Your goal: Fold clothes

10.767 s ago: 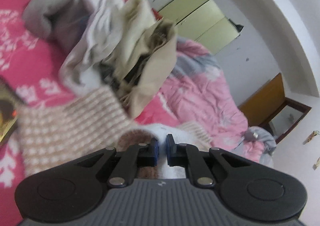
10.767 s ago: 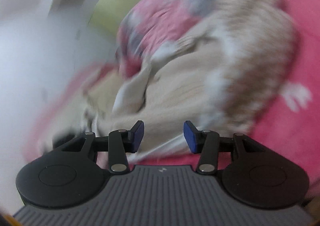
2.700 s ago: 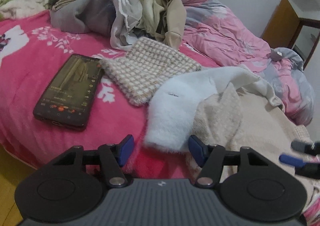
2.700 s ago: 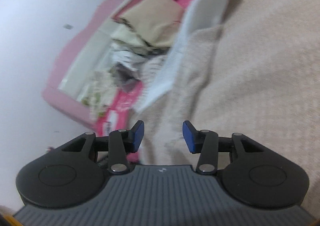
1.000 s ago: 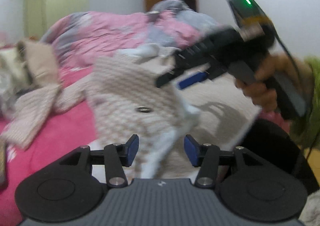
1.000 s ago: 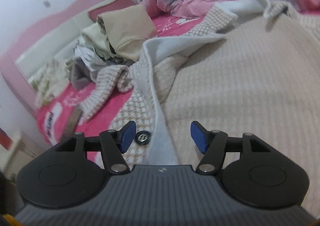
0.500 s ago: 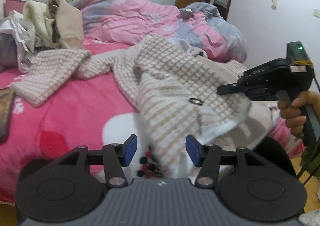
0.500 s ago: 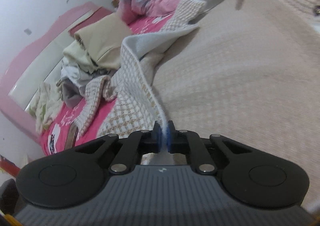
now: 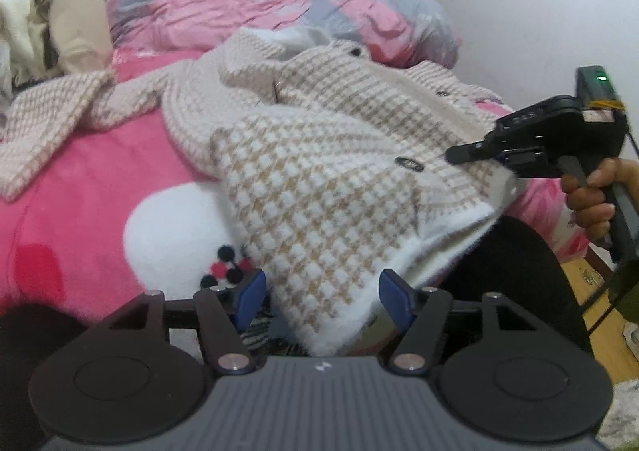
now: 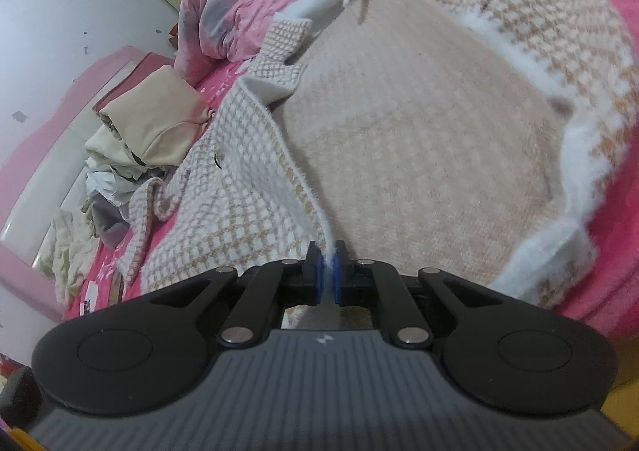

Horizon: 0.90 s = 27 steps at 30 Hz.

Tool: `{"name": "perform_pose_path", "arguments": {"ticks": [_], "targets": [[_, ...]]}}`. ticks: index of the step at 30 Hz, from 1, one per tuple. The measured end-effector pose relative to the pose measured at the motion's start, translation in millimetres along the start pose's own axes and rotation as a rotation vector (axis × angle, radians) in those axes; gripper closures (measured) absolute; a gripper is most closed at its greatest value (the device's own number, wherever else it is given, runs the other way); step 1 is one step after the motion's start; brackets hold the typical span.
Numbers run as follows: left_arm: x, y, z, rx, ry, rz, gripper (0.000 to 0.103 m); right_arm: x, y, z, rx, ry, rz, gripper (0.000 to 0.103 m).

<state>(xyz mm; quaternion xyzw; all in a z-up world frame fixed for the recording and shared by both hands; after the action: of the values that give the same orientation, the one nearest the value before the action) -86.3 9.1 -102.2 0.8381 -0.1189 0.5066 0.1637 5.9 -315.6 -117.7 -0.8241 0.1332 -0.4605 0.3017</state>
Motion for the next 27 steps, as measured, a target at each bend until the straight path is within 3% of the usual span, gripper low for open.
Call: {"name": "perform_pose_path", "arguments": {"ticks": [3,7,8,9,10,11,17,20,23,25,27], "targets": [[-2,-13,7,0.036,-0.055,-0.100,0.040,-1,1,1,0.009,0.000,0.000,0.099],[-6,-37,18,0.004,-0.099,-0.339,0.049,-2,6,2,0.024,-0.006,0.022,0.099],[-7,-42,21,-0.008,-0.108,-0.394,0.063,-2,7,3,0.025,-0.007,0.028,0.099],[-9,-46,24,-0.023,-0.121,-0.443,0.085,-3,8,3,0.026,-0.008,0.031,0.099],[-12,-49,26,-0.040,-0.135,-0.489,0.095,-3,8,4,0.027,-0.009,0.031,0.099],[-12,-51,26,-0.056,-0.145,-0.527,0.097,-3,8,5,0.028,-0.010,0.031,0.099],[1,-51,-15,-0.194,-0.100,-0.569,0.098,5,3,-6,0.056,-0.007,0.019,0.099],[-9,-57,-14,-0.165,-0.133,-0.555,0.098,1,9,-5,0.027,-0.047,0.002,0.099],[-21,-67,-5,-0.182,-0.150,-0.631,0.097,2,7,-4,0.017,-0.071,-0.018,0.099],[-21,-71,-5,-0.206,-0.136,-0.654,0.092,4,4,-3,0.013,-0.080,-0.034,0.096],[-17,-79,-8,-0.205,-0.114,-0.650,0.075,11,-3,-4,0.008,-0.091,-0.074,0.087]]}}
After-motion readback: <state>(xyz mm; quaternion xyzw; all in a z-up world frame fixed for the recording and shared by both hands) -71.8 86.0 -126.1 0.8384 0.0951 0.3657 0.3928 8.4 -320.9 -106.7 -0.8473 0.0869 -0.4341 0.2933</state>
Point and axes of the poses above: each gripper's, at about its wrist camera, not at the fingertips, and z roughly the way its jaws point, y to its right, x to its top, the point moved 2 cm from there along z, roughly the way its jaws point, and after that the axes turned 15 degrees about y, right-handed, at the moved point
